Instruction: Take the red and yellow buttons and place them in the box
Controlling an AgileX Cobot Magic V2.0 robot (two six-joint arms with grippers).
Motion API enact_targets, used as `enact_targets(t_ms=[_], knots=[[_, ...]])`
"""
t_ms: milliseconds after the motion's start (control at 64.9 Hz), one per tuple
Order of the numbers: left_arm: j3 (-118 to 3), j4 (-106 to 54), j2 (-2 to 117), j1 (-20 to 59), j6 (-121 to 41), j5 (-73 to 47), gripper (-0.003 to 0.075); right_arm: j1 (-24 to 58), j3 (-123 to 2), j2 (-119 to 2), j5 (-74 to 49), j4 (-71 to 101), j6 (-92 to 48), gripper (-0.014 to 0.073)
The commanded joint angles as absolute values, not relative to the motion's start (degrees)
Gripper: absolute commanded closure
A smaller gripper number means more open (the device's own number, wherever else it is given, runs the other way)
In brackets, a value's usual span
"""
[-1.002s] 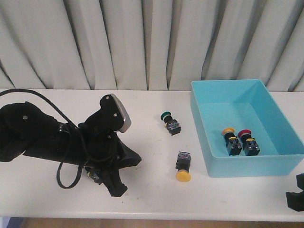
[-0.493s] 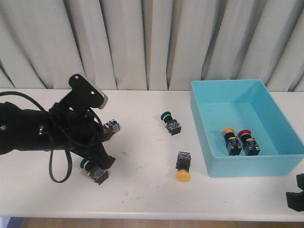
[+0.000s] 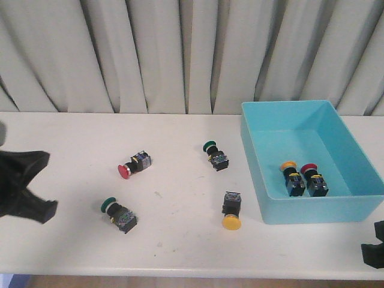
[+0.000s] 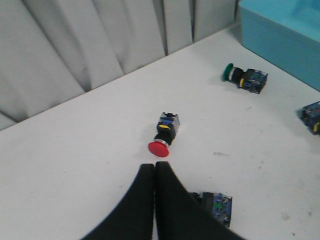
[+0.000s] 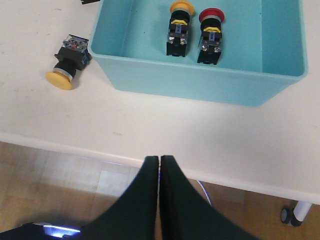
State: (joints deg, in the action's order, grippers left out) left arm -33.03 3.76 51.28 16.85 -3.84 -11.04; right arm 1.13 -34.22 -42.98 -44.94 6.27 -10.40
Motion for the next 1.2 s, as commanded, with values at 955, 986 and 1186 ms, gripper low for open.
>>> enact_targets(t_ms=[955, 986, 1186], knots=[[4.4, 4.2, -1.5, 2.3, 4.1, 0.9, 0.0728, 0.8, -35.8, -42.7, -43.6, 6.5, -10.8, 0.0601], [4.4, 4.2, -1.5, 2.3, 4.1, 0.8, 0.0728, 0.8, -35.8, -42.7, -43.6, 6.5, -10.8, 0.0601], [4.4, 4.9, -1.5, 2.3, 3.9, 0.6, 0.0728, 0.8, -35.8, -42.7, -43.6, 6.5, -10.8, 0.0601]])
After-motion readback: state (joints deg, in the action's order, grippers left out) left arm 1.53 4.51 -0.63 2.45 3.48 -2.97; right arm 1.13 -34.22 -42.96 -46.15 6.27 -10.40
